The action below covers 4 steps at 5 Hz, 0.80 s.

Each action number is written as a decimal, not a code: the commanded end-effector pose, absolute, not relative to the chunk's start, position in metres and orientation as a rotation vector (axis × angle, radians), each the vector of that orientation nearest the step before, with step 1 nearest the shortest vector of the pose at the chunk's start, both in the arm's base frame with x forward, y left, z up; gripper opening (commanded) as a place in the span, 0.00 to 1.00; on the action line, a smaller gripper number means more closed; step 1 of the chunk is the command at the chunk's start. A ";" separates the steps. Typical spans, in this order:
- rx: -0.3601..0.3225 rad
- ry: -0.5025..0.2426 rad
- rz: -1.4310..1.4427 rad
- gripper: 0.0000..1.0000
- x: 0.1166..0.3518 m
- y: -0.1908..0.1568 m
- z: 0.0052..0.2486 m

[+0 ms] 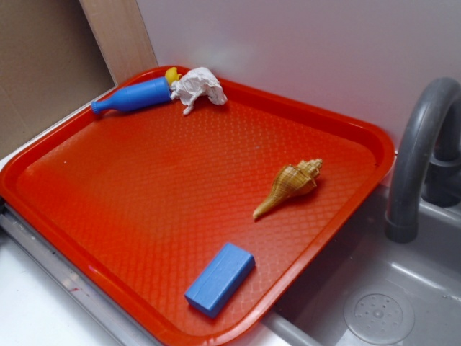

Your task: Grab the blue bottle.

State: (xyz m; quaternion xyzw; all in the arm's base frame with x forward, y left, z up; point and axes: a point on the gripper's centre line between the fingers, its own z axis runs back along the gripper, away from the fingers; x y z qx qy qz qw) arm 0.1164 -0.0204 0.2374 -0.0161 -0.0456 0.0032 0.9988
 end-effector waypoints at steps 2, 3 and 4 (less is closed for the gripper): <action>0.037 -0.152 -0.131 1.00 0.142 -0.030 0.228; 0.149 -0.185 -0.316 1.00 0.178 -0.042 0.218; 0.233 -0.250 -0.461 1.00 0.209 -0.054 0.196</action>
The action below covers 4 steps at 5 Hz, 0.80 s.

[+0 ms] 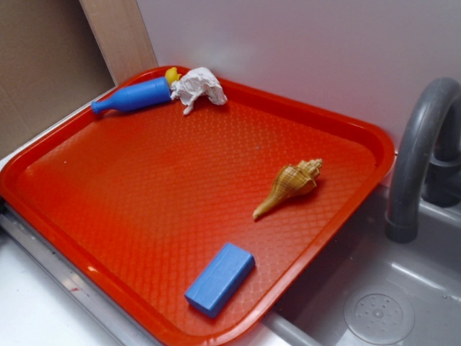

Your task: Grab the blue bottle.

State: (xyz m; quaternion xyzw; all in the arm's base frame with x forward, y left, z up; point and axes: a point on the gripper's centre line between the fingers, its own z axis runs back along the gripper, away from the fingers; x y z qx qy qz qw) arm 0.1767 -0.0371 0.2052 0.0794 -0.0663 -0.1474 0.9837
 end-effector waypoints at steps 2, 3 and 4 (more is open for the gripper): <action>0.202 -0.264 -0.567 1.00 0.259 -0.066 0.142; 0.191 -0.200 -0.556 1.00 0.273 -0.072 0.112; 0.170 -0.160 -0.550 1.00 0.286 -0.069 0.081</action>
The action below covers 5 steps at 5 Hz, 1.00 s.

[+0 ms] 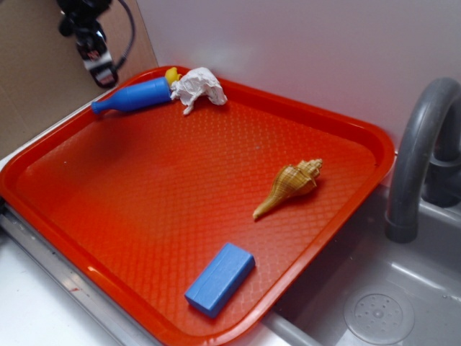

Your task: Grab the blue bottle.

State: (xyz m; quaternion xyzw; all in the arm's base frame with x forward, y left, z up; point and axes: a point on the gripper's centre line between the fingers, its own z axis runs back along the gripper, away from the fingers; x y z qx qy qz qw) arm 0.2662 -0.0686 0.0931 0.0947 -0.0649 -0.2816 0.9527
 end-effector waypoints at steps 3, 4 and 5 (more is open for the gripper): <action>0.151 -0.047 -0.508 1.00 0.308 -0.056 0.034; 0.114 -0.020 -0.549 0.00 0.308 -0.064 0.026; 0.138 -0.016 -0.558 0.00 0.301 -0.071 0.030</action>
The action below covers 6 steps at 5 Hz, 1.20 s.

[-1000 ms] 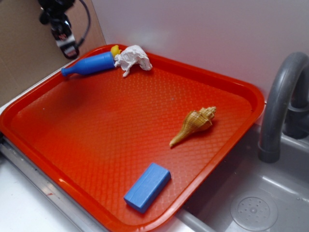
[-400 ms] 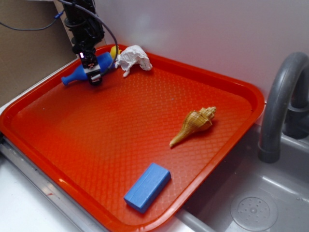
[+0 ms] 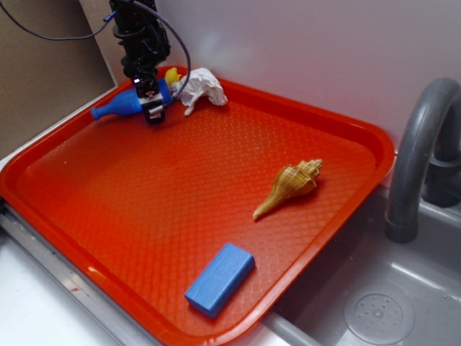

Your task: Grab the blue bottle.

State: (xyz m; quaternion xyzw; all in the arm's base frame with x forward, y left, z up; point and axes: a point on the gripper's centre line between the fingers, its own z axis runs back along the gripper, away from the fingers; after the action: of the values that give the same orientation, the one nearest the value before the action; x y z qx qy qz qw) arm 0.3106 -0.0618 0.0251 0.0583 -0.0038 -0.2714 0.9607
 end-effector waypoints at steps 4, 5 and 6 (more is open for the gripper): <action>0.037 -0.094 -0.489 0.00 0.202 -0.136 0.164; -0.030 -0.154 -0.369 0.00 0.174 -0.139 0.201; -0.075 -0.186 -0.264 0.00 0.166 -0.130 0.213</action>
State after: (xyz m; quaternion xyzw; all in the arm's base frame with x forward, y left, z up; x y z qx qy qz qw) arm 0.1676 -0.1265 0.2024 -0.0289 -0.0771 -0.1412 0.9866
